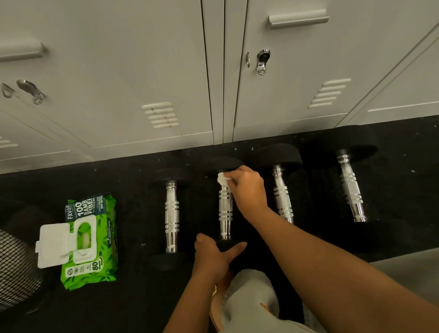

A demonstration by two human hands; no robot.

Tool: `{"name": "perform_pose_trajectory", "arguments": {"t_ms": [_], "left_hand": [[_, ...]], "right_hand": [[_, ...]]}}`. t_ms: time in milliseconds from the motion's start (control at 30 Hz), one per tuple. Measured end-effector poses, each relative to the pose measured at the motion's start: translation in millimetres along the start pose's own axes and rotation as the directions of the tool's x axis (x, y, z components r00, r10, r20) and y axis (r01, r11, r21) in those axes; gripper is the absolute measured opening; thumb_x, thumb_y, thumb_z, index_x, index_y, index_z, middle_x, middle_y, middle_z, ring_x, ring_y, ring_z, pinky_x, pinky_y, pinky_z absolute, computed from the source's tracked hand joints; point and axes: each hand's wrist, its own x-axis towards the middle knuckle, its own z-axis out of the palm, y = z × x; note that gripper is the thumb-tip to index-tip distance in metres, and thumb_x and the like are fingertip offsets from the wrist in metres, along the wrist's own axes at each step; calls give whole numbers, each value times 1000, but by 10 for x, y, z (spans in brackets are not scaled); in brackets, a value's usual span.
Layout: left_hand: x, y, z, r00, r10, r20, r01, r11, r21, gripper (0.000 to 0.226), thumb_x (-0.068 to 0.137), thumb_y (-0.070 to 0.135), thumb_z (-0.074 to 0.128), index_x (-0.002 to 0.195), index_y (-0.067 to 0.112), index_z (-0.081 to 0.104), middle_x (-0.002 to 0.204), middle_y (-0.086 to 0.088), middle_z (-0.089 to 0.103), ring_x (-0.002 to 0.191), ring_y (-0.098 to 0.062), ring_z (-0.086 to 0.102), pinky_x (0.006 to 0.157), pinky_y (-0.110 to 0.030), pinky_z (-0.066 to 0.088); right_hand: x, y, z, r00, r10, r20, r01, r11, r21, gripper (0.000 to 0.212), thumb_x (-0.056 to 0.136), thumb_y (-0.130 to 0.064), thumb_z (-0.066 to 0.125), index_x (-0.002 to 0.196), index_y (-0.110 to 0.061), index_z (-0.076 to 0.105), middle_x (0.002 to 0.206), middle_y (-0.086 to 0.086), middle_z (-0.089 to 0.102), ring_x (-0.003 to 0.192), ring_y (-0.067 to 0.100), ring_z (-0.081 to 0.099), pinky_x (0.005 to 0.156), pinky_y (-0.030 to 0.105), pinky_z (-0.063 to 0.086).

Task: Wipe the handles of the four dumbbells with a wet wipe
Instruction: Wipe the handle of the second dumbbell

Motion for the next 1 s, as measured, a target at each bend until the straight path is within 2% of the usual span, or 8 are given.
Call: {"name": "perform_pose_trajectory", "arguments": {"t_ms": [100,200,333,467,633,800,933,1000], "left_hand": [[4,11,-17,1000,-8,4,8,1000,-18,101,70,42,80,142,5,19,147,-14,27,132,-29,36,106,-41,41],[16,-2,-16,1000,-8,4,8,1000,-17,101,69,42,81,141,5,20,146,-14,28,131,-30,37,106,-41,41],[21,3,0,1000,-24,-9,24,999,-30,100,67,41,83,139,5,24,144,-14,31,129,-30,40,106,-44,42],[19,7,-1,1000,-23,-9,23,999,-27,101,67,41,83,140,5,23,145,-14,30,130,-30,39,105,-44,42],[-6,23,4,1000,-17,-20,17,1000,-19,102,66,41,84,138,3,24,143,-15,33,128,-30,41,104,-43,43],[-1,15,11,999,-24,-23,24,1000,-14,99,64,43,84,135,4,27,138,-15,36,123,-30,45,99,-44,47],[29,-11,20,999,-33,-22,32,999,-36,105,52,50,87,131,12,28,135,-14,38,120,-30,48,96,-47,49],[49,-26,23,999,-45,-14,45,998,-37,105,50,52,86,130,16,28,136,-13,38,119,-30,48,95,-47,50]], "right_hand": [[-33,-51,-8,999,14,38,-14,1000,12,27,94,-9,50,117,-10,65,114,7,60,100,20,58,78,18,44],[36,-50,-67,980,-62,189,78,994,-80,30,93,-7,45,117,-10,64,115,11,56,102,26,54,82,29,43],[80,-78,-152,946,-122,300,219,924,-314,34,92,-6,53,125,-12,59,118,10,53,103,29,56,84,33,52],[-81,-137,-145,871,-164,464,369,840,-397,30,91,-8,55,120,-6,60,123,11,51,110,31,54,88,36,51],[-6,-189,-209,884,-158,441,351,846,-401,30,91,0,51,120,-3,59,126,15,50,115,34,51,93,40,49],[-204,-197,-204,783,-160,601,441,824,-356,25,91,-11,53,111,-4,65,121,11,52,110,31,55,89,35,49],[-58,-194,-266,811,-179,557,435,821,-369,32,90,-7,55,121,-8,61,129,9,47,113,30,53,94,37,48],[-114,-185,-267,798,-182,574,441,825,-353,30,90,-8,54,119,-8,63,127,9,48,113,31,53,94,39,48]]}}
